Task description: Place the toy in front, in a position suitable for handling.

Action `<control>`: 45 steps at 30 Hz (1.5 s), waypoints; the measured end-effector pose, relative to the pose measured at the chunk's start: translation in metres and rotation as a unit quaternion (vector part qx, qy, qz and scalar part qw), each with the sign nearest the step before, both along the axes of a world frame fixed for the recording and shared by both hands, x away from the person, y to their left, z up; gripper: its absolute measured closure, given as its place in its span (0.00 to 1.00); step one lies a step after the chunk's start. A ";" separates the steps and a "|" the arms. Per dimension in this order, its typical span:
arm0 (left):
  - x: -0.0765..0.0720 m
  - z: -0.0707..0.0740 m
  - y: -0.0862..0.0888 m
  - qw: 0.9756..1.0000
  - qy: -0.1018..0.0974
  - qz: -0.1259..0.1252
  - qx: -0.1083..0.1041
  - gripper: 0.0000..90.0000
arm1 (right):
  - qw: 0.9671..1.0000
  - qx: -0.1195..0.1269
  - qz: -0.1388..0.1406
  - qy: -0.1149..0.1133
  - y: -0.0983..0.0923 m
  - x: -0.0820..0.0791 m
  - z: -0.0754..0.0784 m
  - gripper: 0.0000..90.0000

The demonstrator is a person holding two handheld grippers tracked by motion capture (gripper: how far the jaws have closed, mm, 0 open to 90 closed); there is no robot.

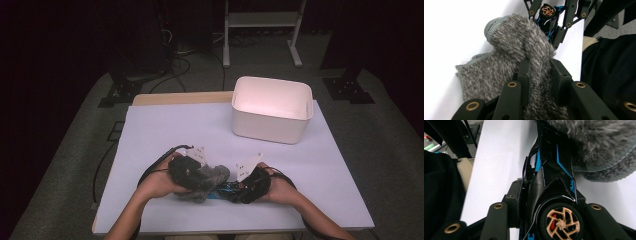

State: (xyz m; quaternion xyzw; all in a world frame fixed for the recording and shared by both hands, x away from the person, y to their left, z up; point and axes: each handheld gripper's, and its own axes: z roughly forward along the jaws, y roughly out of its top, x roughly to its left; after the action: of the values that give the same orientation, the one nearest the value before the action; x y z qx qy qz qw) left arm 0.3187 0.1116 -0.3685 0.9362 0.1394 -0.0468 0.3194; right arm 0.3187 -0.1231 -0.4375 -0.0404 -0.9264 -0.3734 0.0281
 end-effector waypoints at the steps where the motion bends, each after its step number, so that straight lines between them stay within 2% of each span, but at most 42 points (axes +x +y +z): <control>1: 0.002 0.002 0.000 1.000 -0.003 0.001 0.004 0.80 | 1.000 0.000 0.000 0.000 0.000 0.000 0.000 0.62; 2: 0.003 0.003 0.000 1.000 -0.004 0.006 0.001 0.80 | 1.000 -0.002 0.003 -0.008 0.001 0.007 0.002 0.62; 3: 0.006 0.005 0.001 1.000 -0.006 0.009 0.001 0.80 | 1.000 -0.002 0.003 -0.008 0.001 0.007 0.002 0.62; 8: 0.027 0.011 -0.002 0.999 -0.013 0.033 0.005 0.80 | 1.000 -0.008 0.008 -0.024 0.004 0.032 0.010 0.62; 9: 0.027 0.011 -0.002 0.999 -0.013 0.033 0.005 0.80 | 1.000 -0.008 0.008 -0.024 0.004 0.032 0.010 0.62; 10: 0.035 0.008 -0.005 0.999 -0.006 0.041 0.007 0.80 | 1.000 -0.013 0.005 -0.027 0.004 0.039 0.010 0.62; 13: 0.039 0.003 -0.007 0.999 0.001 0.041 0.008 0.80 | 1.000 -0.013 0.001 -0.023 0.003 0.042 0.009 0.62; 14: 0.040 0.000 -0.007 0.999 0.010 0.040 -0.003 0.80 | 1.000 -0.008 -0.003 -0.015 0.002 0.043 0.006 0.62; 16: 0.040 -0.001 -0.007 0.999 0.014 0.037 -0.007 0.81 | 1.000 -0.008 -0.006 -0.011 0.001 0.043 0.004 0.61; 18: 0.038 -0.003 -0.008 0.999 0.017 0.034 -0.005 0.81 | 1.000 -0.001 -0.015 -0.001 -0.002 0.041 0.001 0.59; 19: 0.037 -0.003 -0.007 0.999 0.018 0.032 -0.004 0.81 | 0.999 0.012 -0.027 0.024 -0.006 0.041 0.002 0.55; 21: 0.032 -0.004 -0.006 0.999 0.025 0.029 0.000 0.81 | 0.999 0.021 -0.038 0.032 -0.010 0.039 0.004 0.50; 23: 0.027 -0.005 -0.005 0.999 0.022 0.029 0.000 0.81 | 0.998 0.018 -0.047 0.036 -0.011 0.035 0.005 0.44; 26: 0.024 -0.006 -0.003 0.999 0.021 0.028 -0.003 0.81 | 0.998 0.016 -0.052 0.031 -0.013 0.031 0.006 0.41; 30: 0.018 -0.008 -0.001 0.999 0.030 0.018 -0.006 0.81 | 0.997 0.016 -0.064 0.029 -0.015 0.024 0.008 0.35; 36: 0.006 -0.012 -0.001 1.000 0.030 0.004 0.000 0.81 | 0.997 0.002 -0.074 0.032 -0.016 0.016 0.007 0.26; 38: 0.002 -0.013 -0.001 1.000 0.031 0.001 0.003 0.81 | 0.997 -0.003 -0.073 0.024 -0.014 0.012 0.005 0.24; 43: -0.005 -0.018 -0.002 0.999 0.035 -0.010 0.012 0.81 | 0.997 0.000 -0.079 0.017 -0.015 0.005 0.008 0.22; 45: -0.008 -0.019 -0.002 0.999 0.029 -0.010 0.011 0.81 | 0.996 -0.002 -0.084 0.019 -0.017 0.003 0.009 0.21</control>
State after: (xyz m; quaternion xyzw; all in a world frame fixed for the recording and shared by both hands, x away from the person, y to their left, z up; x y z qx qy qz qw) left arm 0.3106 0.1098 -0.3877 0.9392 0.1394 -0.0758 0.3044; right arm 0.3216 -0.1398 -0.4289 -0.1250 -0.9199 -0.3715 0.0141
